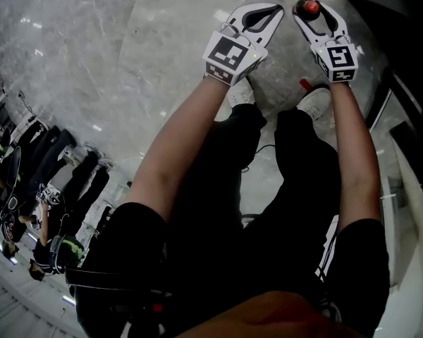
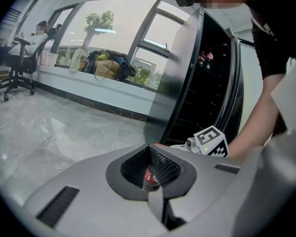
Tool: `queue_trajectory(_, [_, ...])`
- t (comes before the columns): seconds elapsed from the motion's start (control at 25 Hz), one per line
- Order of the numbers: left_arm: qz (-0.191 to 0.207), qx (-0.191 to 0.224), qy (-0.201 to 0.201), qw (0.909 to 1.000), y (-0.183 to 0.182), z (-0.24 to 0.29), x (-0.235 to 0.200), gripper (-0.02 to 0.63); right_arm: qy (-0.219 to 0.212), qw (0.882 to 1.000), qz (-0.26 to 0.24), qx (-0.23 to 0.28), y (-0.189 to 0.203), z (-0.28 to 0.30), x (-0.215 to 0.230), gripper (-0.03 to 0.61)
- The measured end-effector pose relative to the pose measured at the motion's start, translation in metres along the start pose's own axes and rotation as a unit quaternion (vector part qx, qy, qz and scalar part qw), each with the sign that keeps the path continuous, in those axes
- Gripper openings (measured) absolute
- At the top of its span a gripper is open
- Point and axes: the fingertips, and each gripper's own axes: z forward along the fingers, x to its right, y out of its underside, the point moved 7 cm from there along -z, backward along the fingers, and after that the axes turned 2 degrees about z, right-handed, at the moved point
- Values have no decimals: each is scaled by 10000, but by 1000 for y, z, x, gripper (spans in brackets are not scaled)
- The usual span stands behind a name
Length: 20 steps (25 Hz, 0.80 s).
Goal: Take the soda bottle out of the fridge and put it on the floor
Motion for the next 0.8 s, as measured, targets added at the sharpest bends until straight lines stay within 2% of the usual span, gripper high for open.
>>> queue_trajectory(0.2, [-43, 12, 88, 10000, 18, 25, -31, -3, -256, 9993, -211, -189, 37, 44, 12, 299])
queue_trajectory(0.44, [86, 82, 97, 9999, 11, 40, -53, -3, -434, 9955, -684, -485, 72, 61, 15, 299])
queue_trajectory(0.6, [334, -90, 89, 9994, 11, 40, -45, -3, -516, 9938, -794, -589, 77, 56, 11, 299])
queue_trajectory(0.8, [241, -85, 78, 9996, -1, 28, -27, -3, -513, 9937, -673, -733, 65, 37, 2, 302])
